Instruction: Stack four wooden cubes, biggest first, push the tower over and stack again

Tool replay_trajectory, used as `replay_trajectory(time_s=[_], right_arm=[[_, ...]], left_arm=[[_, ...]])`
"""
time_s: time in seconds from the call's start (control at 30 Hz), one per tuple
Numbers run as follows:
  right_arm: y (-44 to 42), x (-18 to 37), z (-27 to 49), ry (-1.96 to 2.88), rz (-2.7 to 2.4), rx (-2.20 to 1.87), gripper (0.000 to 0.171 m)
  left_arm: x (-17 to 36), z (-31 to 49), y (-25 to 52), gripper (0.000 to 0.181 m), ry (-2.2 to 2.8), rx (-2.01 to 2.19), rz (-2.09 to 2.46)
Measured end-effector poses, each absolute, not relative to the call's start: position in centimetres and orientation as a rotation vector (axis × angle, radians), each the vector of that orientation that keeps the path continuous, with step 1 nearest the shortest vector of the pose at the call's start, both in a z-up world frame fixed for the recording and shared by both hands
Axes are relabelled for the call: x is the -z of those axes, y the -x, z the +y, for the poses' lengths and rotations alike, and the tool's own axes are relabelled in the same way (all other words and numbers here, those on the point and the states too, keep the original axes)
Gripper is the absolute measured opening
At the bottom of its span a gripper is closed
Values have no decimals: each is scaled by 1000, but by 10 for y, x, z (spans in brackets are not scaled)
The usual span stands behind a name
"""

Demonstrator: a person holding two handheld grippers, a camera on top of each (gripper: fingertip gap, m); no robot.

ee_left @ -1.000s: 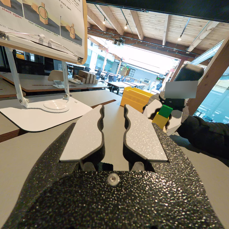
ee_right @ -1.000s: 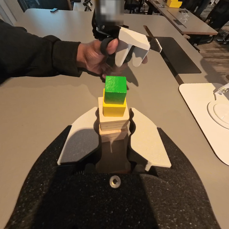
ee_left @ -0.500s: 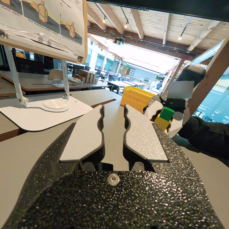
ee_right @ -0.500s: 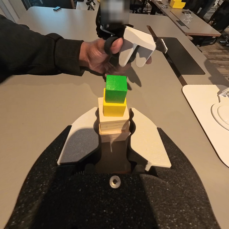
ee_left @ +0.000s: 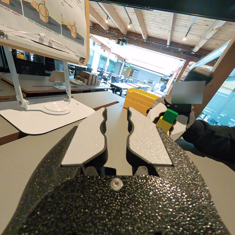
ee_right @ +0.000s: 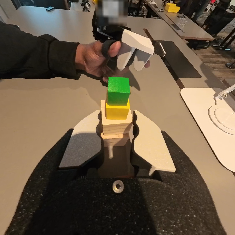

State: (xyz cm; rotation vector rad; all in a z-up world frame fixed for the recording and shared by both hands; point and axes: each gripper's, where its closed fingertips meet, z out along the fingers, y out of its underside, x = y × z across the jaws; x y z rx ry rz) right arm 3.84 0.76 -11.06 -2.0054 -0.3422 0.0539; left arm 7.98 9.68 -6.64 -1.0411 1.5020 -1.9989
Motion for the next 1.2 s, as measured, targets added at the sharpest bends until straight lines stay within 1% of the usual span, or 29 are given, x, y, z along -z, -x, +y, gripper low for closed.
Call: replay_trajectory(time_s=[0.7,1.2], right_arm=[[-41,109,11,1996,-220,-58,46],[-38,111,8,2006,-233,-56,46]], left_arm=[[66,98,-79,29,1040,2000,1497],[66,98,-80,29,1043,2002,1498]])
